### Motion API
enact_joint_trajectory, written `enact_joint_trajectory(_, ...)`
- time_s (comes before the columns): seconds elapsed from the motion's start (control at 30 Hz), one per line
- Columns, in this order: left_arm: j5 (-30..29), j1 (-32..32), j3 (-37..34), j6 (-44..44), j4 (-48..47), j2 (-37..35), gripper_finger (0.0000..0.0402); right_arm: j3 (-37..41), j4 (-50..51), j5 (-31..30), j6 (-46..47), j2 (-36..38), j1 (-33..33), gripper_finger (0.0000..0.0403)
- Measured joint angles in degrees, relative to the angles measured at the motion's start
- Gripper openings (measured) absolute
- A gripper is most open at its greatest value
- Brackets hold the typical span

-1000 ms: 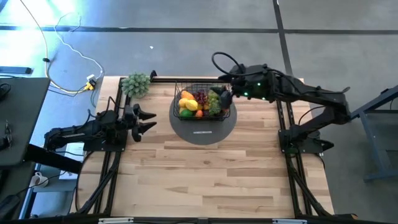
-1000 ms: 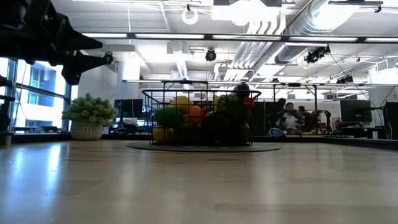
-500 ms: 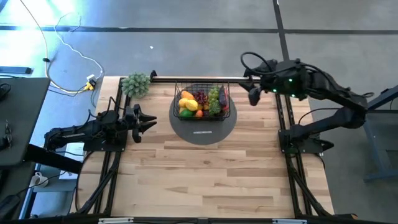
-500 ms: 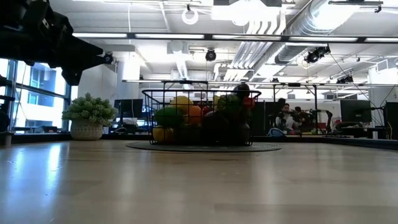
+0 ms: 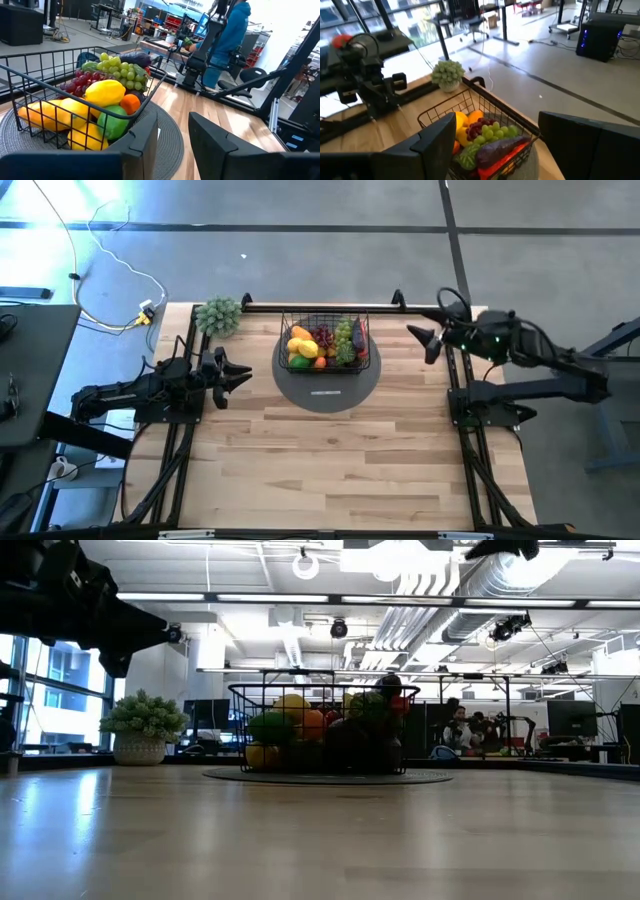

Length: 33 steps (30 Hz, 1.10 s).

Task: Build produce basket
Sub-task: Return to Home Position

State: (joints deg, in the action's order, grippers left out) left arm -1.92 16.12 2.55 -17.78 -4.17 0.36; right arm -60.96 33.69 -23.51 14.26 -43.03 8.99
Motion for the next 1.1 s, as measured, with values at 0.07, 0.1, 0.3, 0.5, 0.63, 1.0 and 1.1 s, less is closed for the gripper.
enact_joint_trajectory(0.07, 0.0, 0.0, 0.0, 0.0, 0.0, 0.0, 0.0101, 5.9, -3.7, 0.0, 0.5, 4.0, 0.0, 0.0264)
enact_joint_trajectory(0.1, 0.0, 0.0, 0.0, 0.0, 0.0, 0.0, 0.0101, 8.6, -5.5, 0.0, 0.6, 5.8, 0.0, 0.0264)
enact_joint_trajectory(0.3, 0.0, 0.0, 0.0, 0.0, 0.0, 0.0, 0.0102, 23.5, -13.5, 2.7, 2.2, 16.4, 0.0, 0.0264)
enact_joint_trajectory(0.5, 0.0, 0.0, 0.0, 0.0, 0.0, 0.0, 0.0102, 36.1, -19.5, 6.0, 6.6, 25.4, 0.0, 0.0264)
enact_joint_trajectory(0.63, 0.0, 0.0, 0.0, 0.0, 0.0, 0.0, 0.0102, 42.0, -21.5, 8.4, 8.3, 30.3, 0.0, 0.0264)
enact_joint_trajectory(1.0, 0.0, 0.0, 0.0, 0.0, 0.0, 0.0, 0.0102, 51.5, -22.5, 13.3, 9.9, 40.4, 0.0, 0.0264)
enact_joint_trajectory(1.1, 0.0, 0.0, 0.0, 0.0, 0.0, 0.0, 0.0102, 53.2, -22.7, 14.1, 9.9, 43.0, 0.0, 0.0264)
